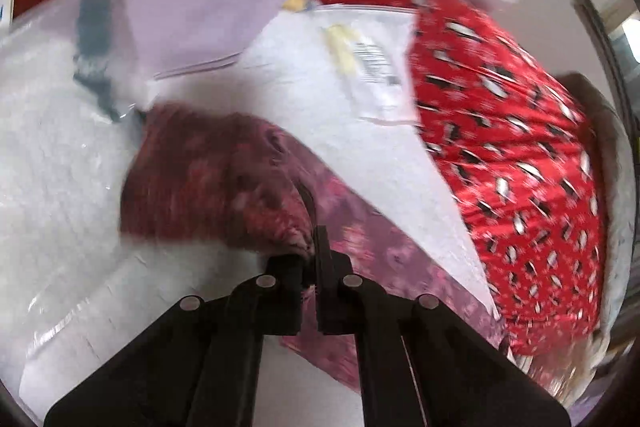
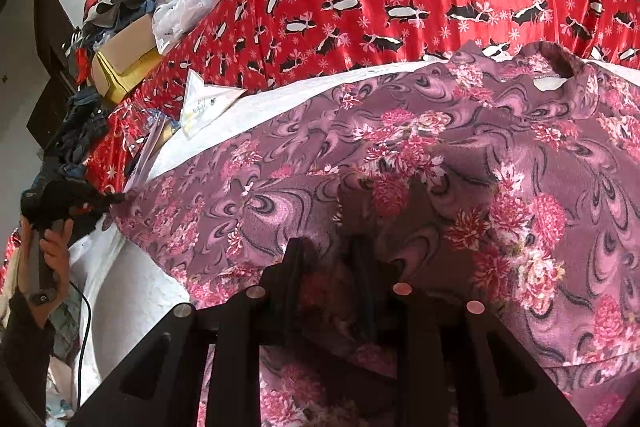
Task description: Fold small clothes
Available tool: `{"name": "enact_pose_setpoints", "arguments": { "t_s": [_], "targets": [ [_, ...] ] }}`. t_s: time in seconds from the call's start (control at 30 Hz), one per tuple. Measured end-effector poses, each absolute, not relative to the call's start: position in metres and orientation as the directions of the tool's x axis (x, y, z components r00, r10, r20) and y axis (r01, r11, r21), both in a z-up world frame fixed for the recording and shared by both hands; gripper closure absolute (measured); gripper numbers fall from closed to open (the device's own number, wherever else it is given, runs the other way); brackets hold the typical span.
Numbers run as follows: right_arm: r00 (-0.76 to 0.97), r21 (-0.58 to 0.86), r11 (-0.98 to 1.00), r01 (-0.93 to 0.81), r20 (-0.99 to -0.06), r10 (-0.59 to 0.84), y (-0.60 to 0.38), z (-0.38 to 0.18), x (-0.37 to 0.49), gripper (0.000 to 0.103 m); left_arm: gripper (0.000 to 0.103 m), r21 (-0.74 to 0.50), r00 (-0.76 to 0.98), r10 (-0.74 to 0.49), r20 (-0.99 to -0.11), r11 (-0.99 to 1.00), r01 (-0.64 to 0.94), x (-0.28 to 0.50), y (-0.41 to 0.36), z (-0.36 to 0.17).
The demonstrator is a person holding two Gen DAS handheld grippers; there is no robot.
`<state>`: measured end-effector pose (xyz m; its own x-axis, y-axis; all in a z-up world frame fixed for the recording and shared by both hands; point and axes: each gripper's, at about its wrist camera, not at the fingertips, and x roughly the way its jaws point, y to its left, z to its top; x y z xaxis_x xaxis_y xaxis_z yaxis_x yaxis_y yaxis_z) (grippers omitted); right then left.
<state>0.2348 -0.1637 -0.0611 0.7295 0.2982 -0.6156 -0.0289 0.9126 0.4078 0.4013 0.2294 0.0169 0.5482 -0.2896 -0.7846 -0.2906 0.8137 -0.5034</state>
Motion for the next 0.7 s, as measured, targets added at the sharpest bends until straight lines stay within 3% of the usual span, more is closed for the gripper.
{"name": "enact_pose_setpoints", "arguments": {
  "t_s": [0.13, 0.4, 0.53, 0.7],
  "targets": [
    [0.736, 0.43, 0.903, 0.005, -0.613, 0.287, -0.18, -0.052, 0.222, 0.076, 0.101, -0.484, 0.574, -0.304, -0.761, 0.855, -0.189, 0.391, 0.189, 0.05],
    [0.781, 0.317, 0.923, 0.219, -0.623, 0.029, -0.269, -0.049, 0.167, 0.07, 0.101, -0.449, 0.568, -0.396, -0.721, 0.892, 0.052, 0.364, 0.071, 0.097],
    [0.771, 0.304, 0.893, 0.331, -0.633, -0.07, -0.317, -0.063, 0.141, 0.06, 0.101, -0.439, 0.517, -0.457, -0.724, 0.883, 0.166, 0.348, -0.002, 0.099],
    [0.807, 0.359, 0.889, 0.283, -0.591, -0.018, -0.332, -0.078, 0.126, 0.059, 0.101, -0.413, 0.408, -0.492, -0.769, 0.87, 0.271, 0.326, -0.09, 0.074]
  ]
}}
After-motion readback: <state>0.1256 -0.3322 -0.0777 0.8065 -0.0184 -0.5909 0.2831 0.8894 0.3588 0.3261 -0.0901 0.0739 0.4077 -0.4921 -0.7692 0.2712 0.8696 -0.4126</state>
